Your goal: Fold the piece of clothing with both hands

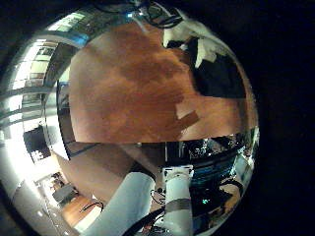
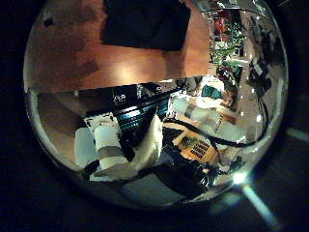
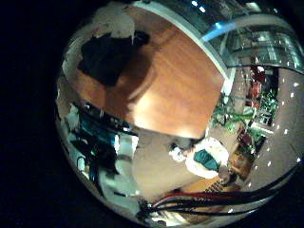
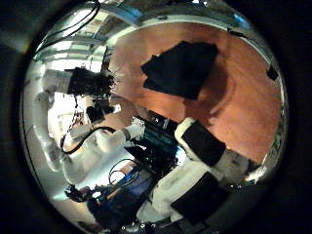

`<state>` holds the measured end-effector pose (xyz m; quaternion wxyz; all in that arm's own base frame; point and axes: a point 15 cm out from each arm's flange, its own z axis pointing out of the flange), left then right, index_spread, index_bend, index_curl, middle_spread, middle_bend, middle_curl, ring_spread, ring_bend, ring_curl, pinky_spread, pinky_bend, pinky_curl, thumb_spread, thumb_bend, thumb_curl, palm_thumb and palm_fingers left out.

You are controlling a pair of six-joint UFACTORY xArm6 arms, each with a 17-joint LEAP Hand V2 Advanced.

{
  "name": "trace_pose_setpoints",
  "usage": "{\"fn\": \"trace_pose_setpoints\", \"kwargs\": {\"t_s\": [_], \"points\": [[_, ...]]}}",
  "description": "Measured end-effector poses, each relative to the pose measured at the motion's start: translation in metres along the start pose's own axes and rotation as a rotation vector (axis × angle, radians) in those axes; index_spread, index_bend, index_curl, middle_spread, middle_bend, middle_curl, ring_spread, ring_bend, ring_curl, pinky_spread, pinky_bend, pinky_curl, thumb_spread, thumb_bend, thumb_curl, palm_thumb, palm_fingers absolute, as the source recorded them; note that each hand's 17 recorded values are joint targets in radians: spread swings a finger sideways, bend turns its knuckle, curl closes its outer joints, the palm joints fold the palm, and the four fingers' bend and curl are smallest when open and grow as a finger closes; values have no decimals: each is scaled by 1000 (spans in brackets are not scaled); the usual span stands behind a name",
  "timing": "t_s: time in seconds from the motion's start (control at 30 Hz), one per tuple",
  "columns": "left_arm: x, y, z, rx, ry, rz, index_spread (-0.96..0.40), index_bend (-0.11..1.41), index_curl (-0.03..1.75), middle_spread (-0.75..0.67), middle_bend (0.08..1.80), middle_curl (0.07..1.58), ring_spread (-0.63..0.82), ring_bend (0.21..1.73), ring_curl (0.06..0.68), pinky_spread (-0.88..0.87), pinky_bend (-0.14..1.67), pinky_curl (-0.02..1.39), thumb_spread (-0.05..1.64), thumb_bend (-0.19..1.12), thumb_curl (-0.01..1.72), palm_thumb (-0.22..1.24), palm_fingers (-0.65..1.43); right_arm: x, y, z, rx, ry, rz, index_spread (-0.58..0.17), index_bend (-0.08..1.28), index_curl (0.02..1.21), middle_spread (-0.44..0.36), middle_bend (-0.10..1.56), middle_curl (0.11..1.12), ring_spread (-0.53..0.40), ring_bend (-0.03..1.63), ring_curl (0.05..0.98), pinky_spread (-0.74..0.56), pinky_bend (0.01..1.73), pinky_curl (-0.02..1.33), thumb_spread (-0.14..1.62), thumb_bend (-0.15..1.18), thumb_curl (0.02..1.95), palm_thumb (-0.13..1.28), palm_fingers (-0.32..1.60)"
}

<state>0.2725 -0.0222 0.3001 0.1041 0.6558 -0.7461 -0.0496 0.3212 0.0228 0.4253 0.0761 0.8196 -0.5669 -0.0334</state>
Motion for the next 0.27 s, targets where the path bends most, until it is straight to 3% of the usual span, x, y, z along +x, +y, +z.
{"fn": "trace_pose_setpoints", "kwargs": {"t_s": [0.27], "points": [[10,9,-8,-17,-44,1,-75,175,361,135,190,363,149,724,230,221,429,343,1221,-16,283,233,217,4,56,48,-67,35,12,-391,191,384,-135,361,374,-70,867,328,283,782,515,1384,-12,418,570,215]]}}
